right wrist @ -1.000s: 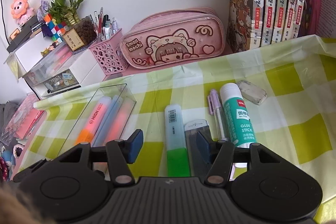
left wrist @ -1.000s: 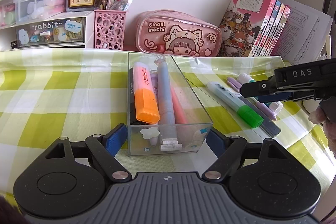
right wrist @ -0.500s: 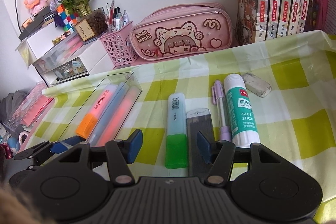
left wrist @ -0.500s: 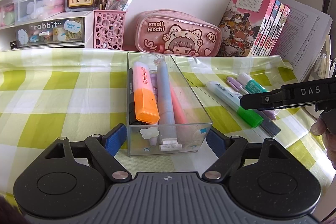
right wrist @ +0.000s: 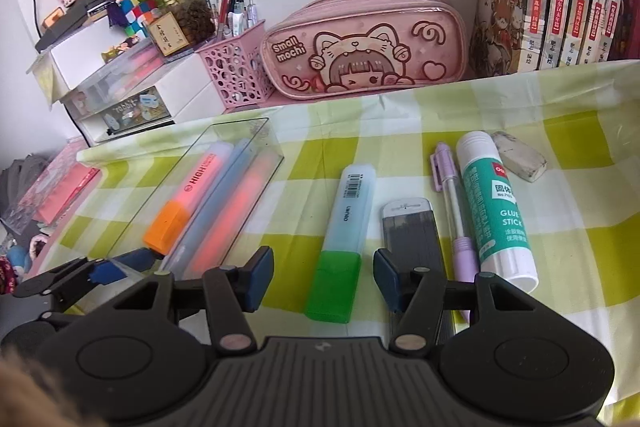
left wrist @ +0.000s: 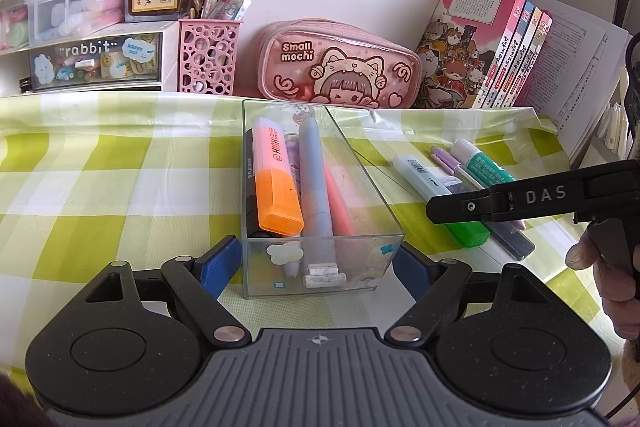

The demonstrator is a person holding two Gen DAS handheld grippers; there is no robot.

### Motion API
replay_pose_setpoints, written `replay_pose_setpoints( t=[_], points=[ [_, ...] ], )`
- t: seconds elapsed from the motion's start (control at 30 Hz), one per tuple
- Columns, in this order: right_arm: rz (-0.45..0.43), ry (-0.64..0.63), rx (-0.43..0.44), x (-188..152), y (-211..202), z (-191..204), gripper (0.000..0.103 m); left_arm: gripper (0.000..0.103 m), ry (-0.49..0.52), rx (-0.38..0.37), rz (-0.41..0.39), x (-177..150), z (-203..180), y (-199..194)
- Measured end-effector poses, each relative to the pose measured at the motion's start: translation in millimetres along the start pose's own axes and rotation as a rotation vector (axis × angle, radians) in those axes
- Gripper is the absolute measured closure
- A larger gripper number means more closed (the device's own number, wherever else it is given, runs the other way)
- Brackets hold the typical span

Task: Organize stationery
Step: 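Move the right gripper to the mint highlighter with green cap and grasp it, then lift the mint highlighter, lower it into the clear box, open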

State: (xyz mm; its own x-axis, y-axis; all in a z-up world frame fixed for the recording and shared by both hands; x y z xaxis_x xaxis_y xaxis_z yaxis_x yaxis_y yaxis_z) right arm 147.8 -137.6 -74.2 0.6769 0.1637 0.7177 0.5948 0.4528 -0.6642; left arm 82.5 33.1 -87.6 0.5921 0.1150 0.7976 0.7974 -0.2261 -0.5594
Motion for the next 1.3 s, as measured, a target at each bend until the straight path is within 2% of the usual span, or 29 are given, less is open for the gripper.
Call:
replay_pose_setpoints(
  t=[0.1, 0.47, 0.57, 0.73, 1.0, 1.3],
  points=[
    [-0.017, -0.034, -0.048, 1, 3, 3, 0.047, 0.023, -0.001, -0.001, -0.001, 0, 0, 0],
    [-0.046, -0.118, -0.179, 4, 15, 11, 0.048, 0.022, -0.002, -0.004, -0.001, 0, -2, 0],
    [-0.045, -0.125, -0.188, 3, 14, 12, 0.049, 0.022, -0.002, -0.004, -0.001, 0, -2, 0],
    [-0.045, -0.084, -0.158, 4, 14, 13, 0.049, 0.022, -0.002, -0.004, -0.001, 0, -2, 0],
    [-0.038, 0.074, -0.004, 6, 10, 13, 0.049, 0.022, -0.002, -0.004, -0.001, 0, -2, 0],
    [-0.065, 0.214, 0.079, 15, -1, 9, 0.049, 0.022, -0.003, -0.005, -0.001, 0, -2, 0]
  ],
)
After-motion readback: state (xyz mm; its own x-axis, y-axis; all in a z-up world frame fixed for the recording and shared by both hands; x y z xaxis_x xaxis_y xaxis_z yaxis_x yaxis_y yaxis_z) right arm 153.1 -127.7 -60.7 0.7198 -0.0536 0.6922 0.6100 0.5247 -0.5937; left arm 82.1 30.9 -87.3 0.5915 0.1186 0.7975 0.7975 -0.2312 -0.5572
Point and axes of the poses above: each gripper's, at about its wrist camera, not at the fingertips, and y roughly the way its jaws point, z to its left, x to its top, the point moved 7 cm from there along y, roughly the way its jaws point, and after that the axes turned 5 degrees about -y, right-handed, at the moved point
